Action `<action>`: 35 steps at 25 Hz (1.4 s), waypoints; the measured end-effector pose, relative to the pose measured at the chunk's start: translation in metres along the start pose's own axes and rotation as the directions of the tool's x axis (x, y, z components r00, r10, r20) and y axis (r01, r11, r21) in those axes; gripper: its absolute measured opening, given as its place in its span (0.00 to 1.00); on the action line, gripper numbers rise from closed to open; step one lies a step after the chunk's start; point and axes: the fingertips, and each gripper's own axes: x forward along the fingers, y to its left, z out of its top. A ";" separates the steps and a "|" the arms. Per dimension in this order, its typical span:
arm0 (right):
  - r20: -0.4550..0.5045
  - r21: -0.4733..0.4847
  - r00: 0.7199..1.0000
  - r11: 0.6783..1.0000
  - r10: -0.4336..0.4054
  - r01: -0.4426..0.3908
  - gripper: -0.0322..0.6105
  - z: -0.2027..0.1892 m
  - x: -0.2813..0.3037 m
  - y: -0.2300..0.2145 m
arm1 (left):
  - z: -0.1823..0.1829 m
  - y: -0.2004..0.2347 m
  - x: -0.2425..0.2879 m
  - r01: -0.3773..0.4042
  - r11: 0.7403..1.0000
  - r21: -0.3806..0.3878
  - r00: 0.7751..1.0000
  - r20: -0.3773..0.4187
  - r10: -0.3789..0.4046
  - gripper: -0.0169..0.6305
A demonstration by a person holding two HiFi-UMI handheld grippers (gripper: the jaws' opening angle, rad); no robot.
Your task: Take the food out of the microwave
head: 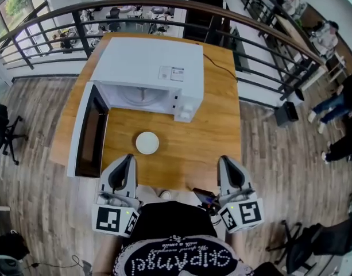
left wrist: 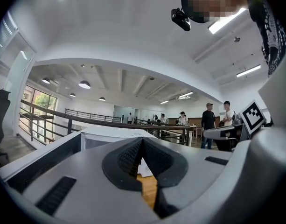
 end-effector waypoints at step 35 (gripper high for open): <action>-0.047 -0.051 0.999 0.998 0.021 -0.023 0.10 -0.018 -0.001 0.016 | -0.018 -0.006 -0.005 0.035 0.999 0.024 0.999 -0.019 -0.035 0.08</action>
